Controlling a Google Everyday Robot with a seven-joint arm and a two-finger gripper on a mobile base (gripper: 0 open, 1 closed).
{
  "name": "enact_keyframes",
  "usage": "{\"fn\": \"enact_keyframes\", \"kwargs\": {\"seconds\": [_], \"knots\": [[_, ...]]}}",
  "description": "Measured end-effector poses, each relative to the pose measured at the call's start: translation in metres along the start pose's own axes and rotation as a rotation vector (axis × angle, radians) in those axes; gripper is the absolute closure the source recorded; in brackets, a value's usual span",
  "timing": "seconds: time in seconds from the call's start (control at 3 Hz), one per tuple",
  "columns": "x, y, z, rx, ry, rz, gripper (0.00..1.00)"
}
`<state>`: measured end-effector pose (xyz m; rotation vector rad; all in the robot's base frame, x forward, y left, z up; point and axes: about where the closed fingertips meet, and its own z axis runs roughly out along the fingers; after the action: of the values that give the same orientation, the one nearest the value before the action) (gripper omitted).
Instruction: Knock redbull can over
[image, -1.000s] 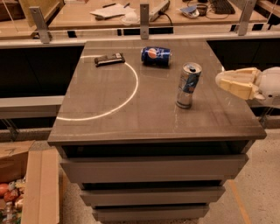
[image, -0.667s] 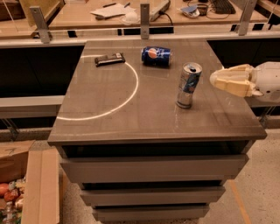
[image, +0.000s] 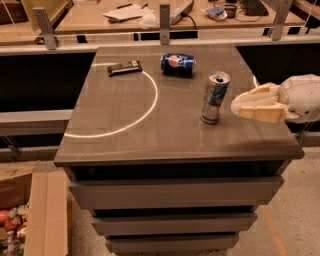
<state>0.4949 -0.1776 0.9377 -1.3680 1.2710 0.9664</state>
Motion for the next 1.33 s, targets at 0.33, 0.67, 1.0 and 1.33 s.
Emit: {"fn": "enact_keyframes", "kwargs": {"seconds": [0.33,0.67,1.0,1.33], "knots": [[0.000,0.017,0.013,-0.046,0.004,0.033,1.00],[-0.002,0.018,0.026,-0.061,0.034,0.052,1.00],[-0.002,0.004,0.033,-0.054,0.062,0.060,1.00],[-0.001,-0.015,0.034,-0.025,0.080,0.061,1.00]]}}
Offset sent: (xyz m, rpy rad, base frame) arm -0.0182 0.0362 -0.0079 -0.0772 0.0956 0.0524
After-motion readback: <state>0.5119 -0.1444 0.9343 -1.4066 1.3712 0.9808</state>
